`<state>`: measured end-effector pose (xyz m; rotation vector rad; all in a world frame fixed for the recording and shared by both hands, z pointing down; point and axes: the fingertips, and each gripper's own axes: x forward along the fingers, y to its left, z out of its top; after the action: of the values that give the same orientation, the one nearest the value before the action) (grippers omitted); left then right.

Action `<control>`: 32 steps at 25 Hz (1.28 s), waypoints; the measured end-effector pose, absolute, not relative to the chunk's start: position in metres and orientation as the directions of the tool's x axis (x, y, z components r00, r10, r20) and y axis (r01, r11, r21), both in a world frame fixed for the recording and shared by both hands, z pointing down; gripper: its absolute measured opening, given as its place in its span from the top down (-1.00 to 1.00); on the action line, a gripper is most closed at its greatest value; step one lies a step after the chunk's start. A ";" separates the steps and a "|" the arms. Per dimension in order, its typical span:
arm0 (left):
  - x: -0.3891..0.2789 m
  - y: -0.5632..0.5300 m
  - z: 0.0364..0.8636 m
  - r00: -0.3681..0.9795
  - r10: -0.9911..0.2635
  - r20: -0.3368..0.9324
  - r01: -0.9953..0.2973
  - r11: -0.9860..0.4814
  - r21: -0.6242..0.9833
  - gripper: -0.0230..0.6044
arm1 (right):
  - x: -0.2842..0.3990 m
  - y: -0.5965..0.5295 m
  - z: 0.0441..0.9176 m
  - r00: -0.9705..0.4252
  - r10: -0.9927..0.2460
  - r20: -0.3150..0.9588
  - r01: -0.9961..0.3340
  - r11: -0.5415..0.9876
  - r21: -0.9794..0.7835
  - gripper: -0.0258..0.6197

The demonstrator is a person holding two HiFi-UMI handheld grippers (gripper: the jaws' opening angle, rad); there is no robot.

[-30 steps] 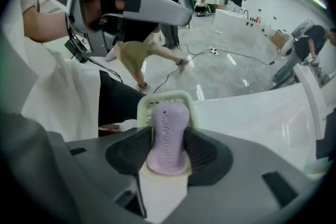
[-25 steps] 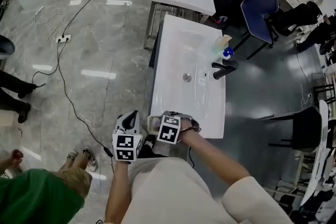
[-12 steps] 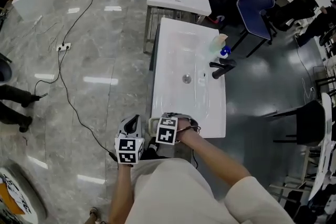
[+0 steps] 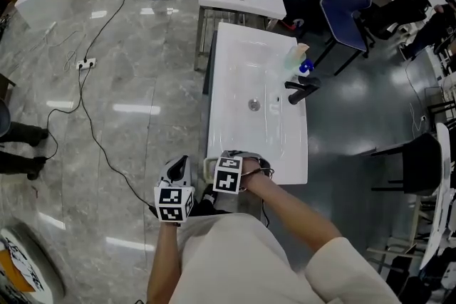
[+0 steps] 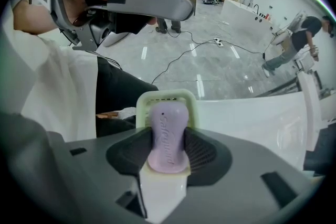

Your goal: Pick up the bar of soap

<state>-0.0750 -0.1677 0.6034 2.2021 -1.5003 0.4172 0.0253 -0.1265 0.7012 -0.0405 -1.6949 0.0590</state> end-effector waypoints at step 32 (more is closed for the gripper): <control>-0.078 -0.152 0.596 0.370 -0.792 0.486 -0.926 -0.356 0.126 0.91 | 0.030 -0.127 0.698 -0.204 0.071 0.976 -0.106 0.990 -0.094 0.35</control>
<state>-0.0777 -0.1522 0.5963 2.2575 -1.4970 0.4874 0.0297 -0.1270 0.6982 0.0263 -1.7687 0.1604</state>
